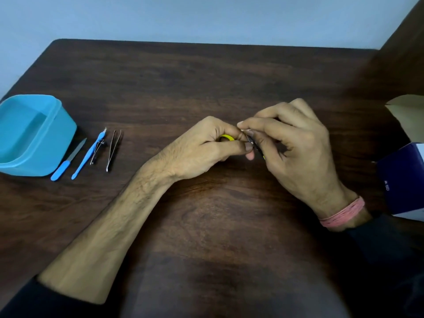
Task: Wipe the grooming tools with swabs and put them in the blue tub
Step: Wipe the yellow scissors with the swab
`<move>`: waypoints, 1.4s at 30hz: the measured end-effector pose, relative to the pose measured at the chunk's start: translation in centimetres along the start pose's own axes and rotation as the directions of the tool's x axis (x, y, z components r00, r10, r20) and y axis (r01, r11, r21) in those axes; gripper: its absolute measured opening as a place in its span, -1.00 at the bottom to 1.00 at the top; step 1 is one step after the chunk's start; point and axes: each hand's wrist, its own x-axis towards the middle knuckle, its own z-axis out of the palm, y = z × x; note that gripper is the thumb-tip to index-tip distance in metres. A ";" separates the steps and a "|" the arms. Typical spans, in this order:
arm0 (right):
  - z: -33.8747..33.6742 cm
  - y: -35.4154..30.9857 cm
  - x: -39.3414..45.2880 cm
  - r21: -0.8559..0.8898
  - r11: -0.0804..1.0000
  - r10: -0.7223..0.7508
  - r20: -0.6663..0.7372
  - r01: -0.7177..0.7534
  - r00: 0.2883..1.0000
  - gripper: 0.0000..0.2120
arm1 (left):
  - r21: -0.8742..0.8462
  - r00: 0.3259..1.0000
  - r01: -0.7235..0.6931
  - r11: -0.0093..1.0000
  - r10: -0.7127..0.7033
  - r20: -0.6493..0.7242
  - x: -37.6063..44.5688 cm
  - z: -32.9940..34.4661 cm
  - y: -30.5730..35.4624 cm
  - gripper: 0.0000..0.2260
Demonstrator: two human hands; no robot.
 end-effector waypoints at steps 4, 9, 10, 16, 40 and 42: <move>0.0 0.2 -0.1 0.016 1.000 0.000 0.018 0.000 1.000 -0.82 | -0.055 1.000 0.014 0.998 -0.014 0.004 -0.1 -0.3 0.0 -0.79; -0.5 0.2 -0.1 0.000 1.000 -0.002 0.010 0.002 1.000 -0.82 | -0.134 0.999 0.034 0.990 -0.038 -0.025 -0.1 -0.5 -0.6 -0.80; -0.5 0.2 -0.1 0.001 1.000 0.002 0.009 -0.002 1.000 -0.82 | -0.156 0.999 0.037 0.987 -0.043 -0.032 0.0 -0.5 -0.7 -0.80; -0.7 0.5 -0.4 0.019 1.000 0.014 0.000 -0.014 1.000 -0.84 | -0.269 0.991 0.071 0.960 -0.098 -0.090 0.3 -0.7 -0.2 -0.78; 0.9 -0.4 -0.1 0.338 0.877 0.403 -0.134 -0.341 0.905 -0.93 | -0.179 0.994 0.064 0.982 -0.079 -0.078 0.2 -0.2 0.3 -0.78; 1.0 -0.5 -0.1 0.363 0.860 0.426 -0.129 -0.357 0.896 -0.95 | -0.167 0.994 0.058 0.984 -0.073 -0.081 0.2 -0.1 0.3 -0.78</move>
